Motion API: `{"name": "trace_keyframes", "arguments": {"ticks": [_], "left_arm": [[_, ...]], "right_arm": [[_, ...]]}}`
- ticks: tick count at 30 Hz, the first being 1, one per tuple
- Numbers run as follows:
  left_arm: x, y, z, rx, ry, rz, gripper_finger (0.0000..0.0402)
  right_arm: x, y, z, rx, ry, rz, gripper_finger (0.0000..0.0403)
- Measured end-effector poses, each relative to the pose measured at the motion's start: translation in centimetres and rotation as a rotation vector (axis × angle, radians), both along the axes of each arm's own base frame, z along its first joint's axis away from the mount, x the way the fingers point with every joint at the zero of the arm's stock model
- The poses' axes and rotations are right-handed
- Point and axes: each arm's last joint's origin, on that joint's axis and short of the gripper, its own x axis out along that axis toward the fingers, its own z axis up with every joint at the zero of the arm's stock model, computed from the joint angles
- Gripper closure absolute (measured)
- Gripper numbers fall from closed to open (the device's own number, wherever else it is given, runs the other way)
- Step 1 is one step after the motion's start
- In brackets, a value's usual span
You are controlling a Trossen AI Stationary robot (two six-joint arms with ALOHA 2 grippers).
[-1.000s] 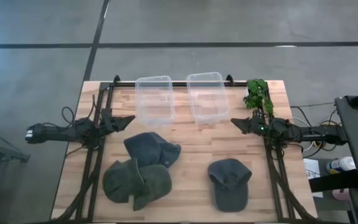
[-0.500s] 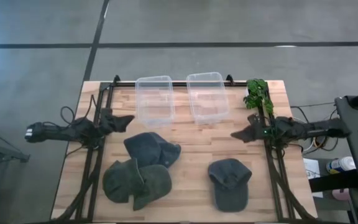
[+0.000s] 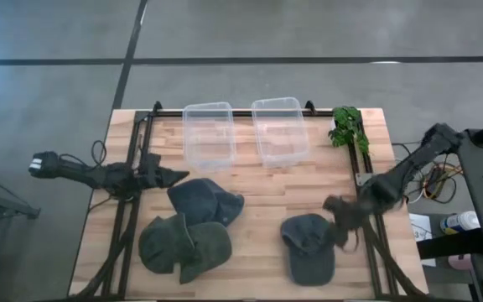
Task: Pick & Place hat
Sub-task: Put the bottom right blue cap into the right transparent bin
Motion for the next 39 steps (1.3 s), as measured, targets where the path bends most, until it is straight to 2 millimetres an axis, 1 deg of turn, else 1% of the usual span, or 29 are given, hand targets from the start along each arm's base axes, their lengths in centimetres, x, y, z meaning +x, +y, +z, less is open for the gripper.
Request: {"name": "trace_keyframes", "arguments": {"ticks": [3, 7, 9, 11, 14, 17, 19, 22, 27, 29, 33, 36, 39], "left_arm": [[0.4, -0.5, -0.6, 0.039, 0.057, -0.052, 0.0312], [0.7, -0.9, -1.6, 0.059, 0.120, -0.129, 0.0312], [0.7, -1.0, -1.8, 0.084, 0.140, -0.171, 0.0312], [0.8, -1.1, -1.9, 0.102, 0.152, -0.196, 0.0312], [0.8, -1.2, -1.9, 0.109, 0.153, -0.223, 0.0312], [0.8, -1.3, -2.0, 0.113, 0.157, -0.261, 0.0312], [0.8, -1.3, -1.9, 0.112, 0.148, -0.271, 0.0312], [0.9, -1.3, -1.7, 0.112, 0.145, -0.272, 0.0312], [0.9, -1.3, -1.6, 0.112, 0.142, -0.271, 0.0312], [0.9, -1.3, -1.6, 0.113, 0.150, -0.272, 0.0312], [0.8, -1.3, -2.0, 0.116, 0.190, -0.271, 0.0312], [0.8, -1.3, -2.3, 0.113, 0.220, -0.271, 0.0312], [0.8, -1.3, -2.4, 0.112, 0.228, -0.271, 0.0312]], "right_arm": [[-0.5, 3.4, -1.3, 0.000, 0.152, -0.052, 0.0328], [-1.5, 7.2, -3.0, 0.081, 0.300, -0.211, 0.0296], [-2.0, 8.6, -3.7, 0.130, 0.336, -0.298, 0.0270], [-2.1, 9.4, -4.3, 0.141, 0.315, -0.383, 0.0239], [-1.6, 9.6, -5.2, 0.112, 0.298, -0.421, 0.0195], [-0.9, 9.5, -6.2, 0.069, 0.285, -0.444, 0.0162], [-0.7, 9.5, -7.0, 0.036, 0.290, -0.448, 0.0147], [-0.9, 9.3, -8.3, -0.013, 0.310, -0.455, 0.0137], [-1.3, 9.1, -9.9, -0.044, 0.300, -0.465, 0.0139], [-1.2, 9.0, -10.4, -0.010, 0.231, -0.469, 0.0142], [-0.9, 8.6, -12.0, 0.116, 0.036, -0.503, 0.0153], [-0.8, 8.0, -13.1, 0.164, -0.053, -0.552, 0.0172], [-0.8, 7.4, -13.7, 0.168, -0.098, -0.586, 0.0209]]}}
